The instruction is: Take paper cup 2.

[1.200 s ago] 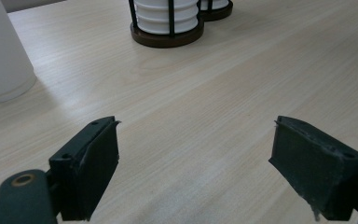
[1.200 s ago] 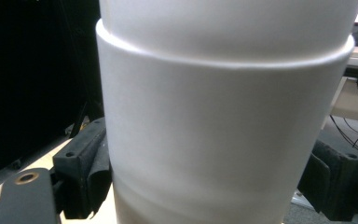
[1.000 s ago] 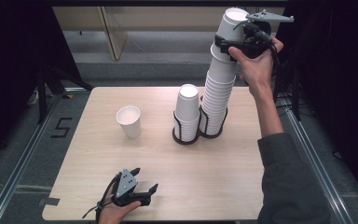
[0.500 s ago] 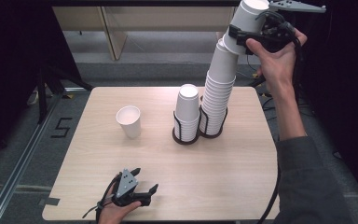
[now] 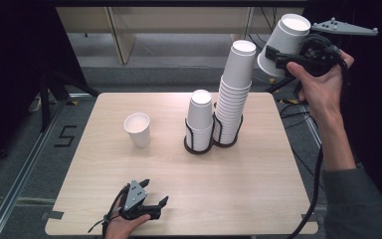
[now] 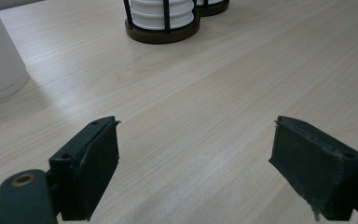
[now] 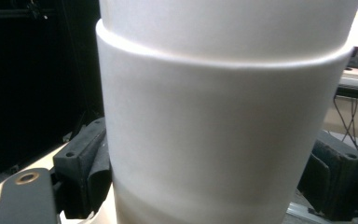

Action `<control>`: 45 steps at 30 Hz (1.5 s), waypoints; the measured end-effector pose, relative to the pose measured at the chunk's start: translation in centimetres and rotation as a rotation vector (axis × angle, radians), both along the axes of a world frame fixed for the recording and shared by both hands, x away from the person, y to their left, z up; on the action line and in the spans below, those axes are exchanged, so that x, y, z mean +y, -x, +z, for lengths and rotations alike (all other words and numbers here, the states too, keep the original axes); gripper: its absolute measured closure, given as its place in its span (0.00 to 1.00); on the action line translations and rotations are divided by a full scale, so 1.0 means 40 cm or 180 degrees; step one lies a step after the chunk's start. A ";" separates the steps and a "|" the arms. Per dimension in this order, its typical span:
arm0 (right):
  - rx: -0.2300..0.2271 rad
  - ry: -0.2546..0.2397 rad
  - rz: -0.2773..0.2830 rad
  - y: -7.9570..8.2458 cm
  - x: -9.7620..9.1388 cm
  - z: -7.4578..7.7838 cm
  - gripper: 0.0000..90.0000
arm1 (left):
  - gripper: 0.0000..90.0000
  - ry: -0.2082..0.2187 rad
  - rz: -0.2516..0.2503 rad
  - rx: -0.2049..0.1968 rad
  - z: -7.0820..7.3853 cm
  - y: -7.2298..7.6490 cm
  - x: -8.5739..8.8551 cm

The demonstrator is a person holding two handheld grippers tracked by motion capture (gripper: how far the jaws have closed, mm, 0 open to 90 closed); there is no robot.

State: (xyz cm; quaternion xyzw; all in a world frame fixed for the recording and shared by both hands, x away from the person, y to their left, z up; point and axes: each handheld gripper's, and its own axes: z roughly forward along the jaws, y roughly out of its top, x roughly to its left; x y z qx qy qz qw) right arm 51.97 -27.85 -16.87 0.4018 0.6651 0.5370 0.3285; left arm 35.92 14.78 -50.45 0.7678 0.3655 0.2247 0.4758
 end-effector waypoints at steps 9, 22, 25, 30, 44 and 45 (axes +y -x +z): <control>0.0051 0.0094 0.0026 0.048 -0.025 -0.038 0.18 | 0.16 -0.0018 0.0006 0.0003 0.000 -0.001 -0.002; 0.0174 0.0178 0.0239 0.103 -0.004 -0.170 0.18 | 0.16 -0.0004 0.0042 -0.0014 0.000 -0.003 0.001; 0.0242 0.0149 0.0323 0.118 0.002 -0.217 0.18 | 0.16 -0.0015 0.0036 -0.0013 0.000 -0.003 0.001; 0.0227 0.0163 0.0410 0.147 0.020 -0.286 0.18 | 0.16 0.0006 0.0052 -0.0004 0.000 -0.004 0.001; 0.0366 0.0162 0.0863 0.234 0.147 -0.463 0.18 | 0.16 0.0040 0.0018 -0.0029 0.000 -0.005 0.004; 0.0374 0.0107 0.0889 0.236 0.159 -0.470 0.18 | 0.16 0.0049 0.0020 -0.0030 0.000 -0.005 0.003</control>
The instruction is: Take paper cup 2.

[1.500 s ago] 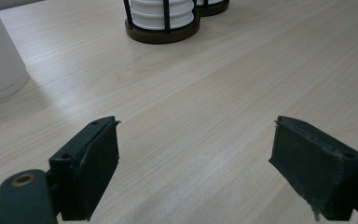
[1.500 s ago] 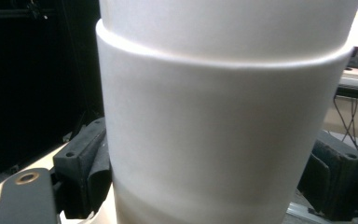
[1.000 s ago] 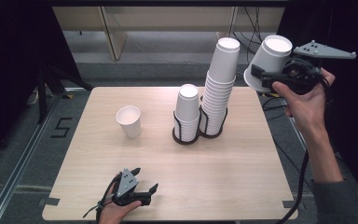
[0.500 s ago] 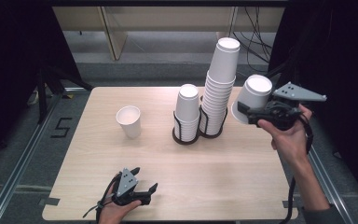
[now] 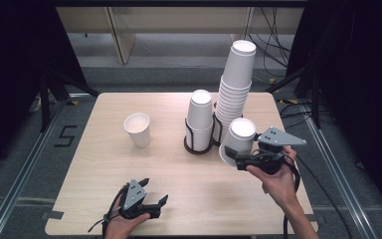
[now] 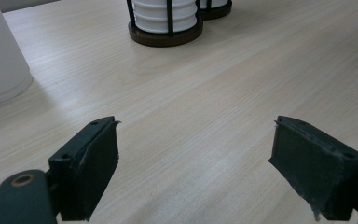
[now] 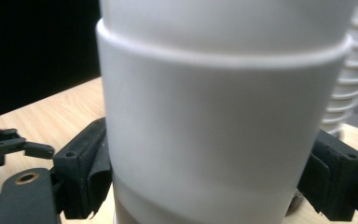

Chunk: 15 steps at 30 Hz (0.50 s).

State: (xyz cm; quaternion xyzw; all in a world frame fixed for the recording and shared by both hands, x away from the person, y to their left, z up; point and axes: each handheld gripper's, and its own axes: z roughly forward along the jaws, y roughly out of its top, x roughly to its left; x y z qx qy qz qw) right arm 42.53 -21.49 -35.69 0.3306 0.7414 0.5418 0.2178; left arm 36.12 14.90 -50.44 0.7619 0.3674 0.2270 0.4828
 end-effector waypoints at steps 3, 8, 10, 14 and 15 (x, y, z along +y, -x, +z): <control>0.0051 0.0006 0.0132 -0.001 0.043 -0.030 0.18 | 0.16 0.0002 -0.0016 -0.0003 0.002 0.002 -0.001; 0.0136 0.0004 0.0262 0.000 0.078 -0.066 0.18 | 0.16 0.0051 -0.0051 -0.0041 0.002 0.000 0.002; 0.0083 0.0020 0.0301 0.003 0.092 -0.080 0.18 | 0.16 0.0026 -0.0059 -0.0029 0.004 0.000 0.004; 0.0145 0.0055 0.0416 0.009 0.122 -0.108 0.18 | 0.16 0.0010 -0.0078 -0.0029 0.005 0.001 0.002; 0.0179 0.0042 0.0430 0.011 0.128 -0.115 0.18 | 0.16 0.0025 -0.0092 -0.0038 0.005 0.001 0.001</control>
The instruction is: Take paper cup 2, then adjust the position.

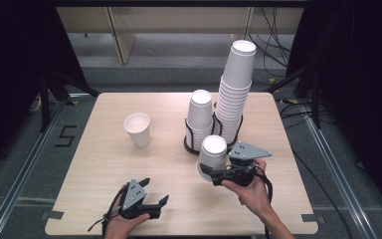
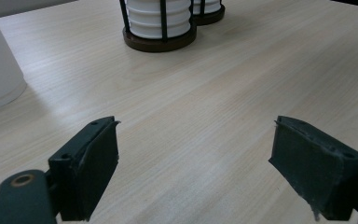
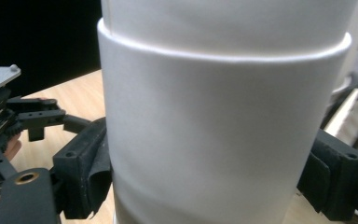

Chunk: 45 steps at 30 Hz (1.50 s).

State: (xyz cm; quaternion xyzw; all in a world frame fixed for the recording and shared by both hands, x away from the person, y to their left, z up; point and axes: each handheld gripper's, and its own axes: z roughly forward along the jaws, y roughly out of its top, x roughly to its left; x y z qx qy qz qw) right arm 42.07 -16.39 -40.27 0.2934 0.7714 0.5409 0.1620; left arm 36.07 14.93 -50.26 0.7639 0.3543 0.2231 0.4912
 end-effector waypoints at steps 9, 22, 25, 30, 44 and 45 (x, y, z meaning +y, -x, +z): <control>0.0190 -0.0029 0.0155 0.004 0.026 -0.063 0.18 | 0.16 0.0017 -0.0028 -0.0018 0.001 0.000 -0.001; 0.0263 0.0126 0.0236 0.016 0.067 -0.121 0.18 | 0.16 0.0004 -0.0012 -0.0016 0.003 0.002 0.001; 0.0311 0.0120 0.0283 0.018 0.072 -0.122 0.18 | 0.16 0.0018 -0.0011 -0.0024 0.003 0.002 0.001; 0.0369 -0.0010 0.0299 0.021 0.085 -0.126 0.18 | 0.16 0.0062 -0.0050 -0.0028 0.003 0.005 -0.001; 0.0281 -0.0179 0.0418 0.022 0.136 -0.118 0.18 | 0.16 0.0382 -0.0375 -0.0172 -0.001 0.011 -0.055; 0.0228 -0.0158 0.0394 0.024 0.141 -0.118 0.18 | 0.16 0.0389 -0.0367 -0.0174 -0.001 0.011 -0.059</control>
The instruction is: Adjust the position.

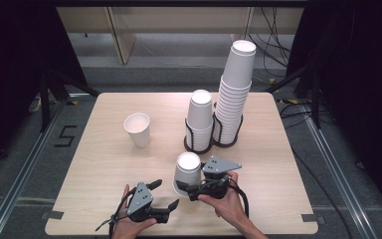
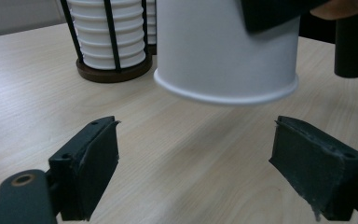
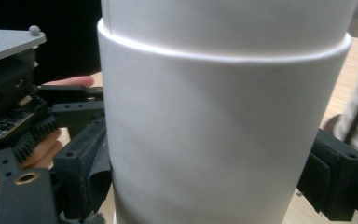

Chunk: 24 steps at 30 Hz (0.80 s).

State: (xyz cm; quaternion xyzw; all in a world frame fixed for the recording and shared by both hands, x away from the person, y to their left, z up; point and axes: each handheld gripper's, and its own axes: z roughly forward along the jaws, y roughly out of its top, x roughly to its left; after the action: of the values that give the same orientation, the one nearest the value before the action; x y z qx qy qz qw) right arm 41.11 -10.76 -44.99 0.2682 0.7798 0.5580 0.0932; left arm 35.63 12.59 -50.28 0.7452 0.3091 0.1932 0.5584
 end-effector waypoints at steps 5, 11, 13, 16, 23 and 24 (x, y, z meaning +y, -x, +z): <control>0.0020 0.0050 0.0065 0.012 0.021 0.005 0.18 | 0.16 -0.0053 0.0019 -0.0008 0.000 0.006 -0.016; -0.0059 0.0071 0.0126 0.017 0.042 0.002 0.19 | 0.16 0.0052 -0.0091 -0.0094 -0.001 0.010 -0.029; -0.0131 0.0109 0.0074 0.018 0.042 0.002 0.19 | 0.16 0.0064 -0.0100 -0.0091 0.001 0.012 -0.029; -0.0162 0.0069 0.0102 0.016 0.039 0.004 0.19 | 0.16 0.0116 -0.0108 -0.0087 0.002 0.011 -0.026; -0.0120 0.0113 0.0090 0.015 0.035 0.003 0.19 | 0.16 0.0138 -0.0119 -0.0087 0.006 0.013 -0.025; -0.0084 0.0094 0.0118 0.015 0.036 0.001 0.19 | 0.16 0.0139 -0.0117 -0.0086 0.006 0.013 -0.025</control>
State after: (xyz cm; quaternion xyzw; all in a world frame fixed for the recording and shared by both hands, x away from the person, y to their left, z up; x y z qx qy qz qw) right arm 40.50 -9.33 -44.93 0.2450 0.7914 0.5515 0.0971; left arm 35.11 11.60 -50.05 0.7358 0.2919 0.1861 0.5821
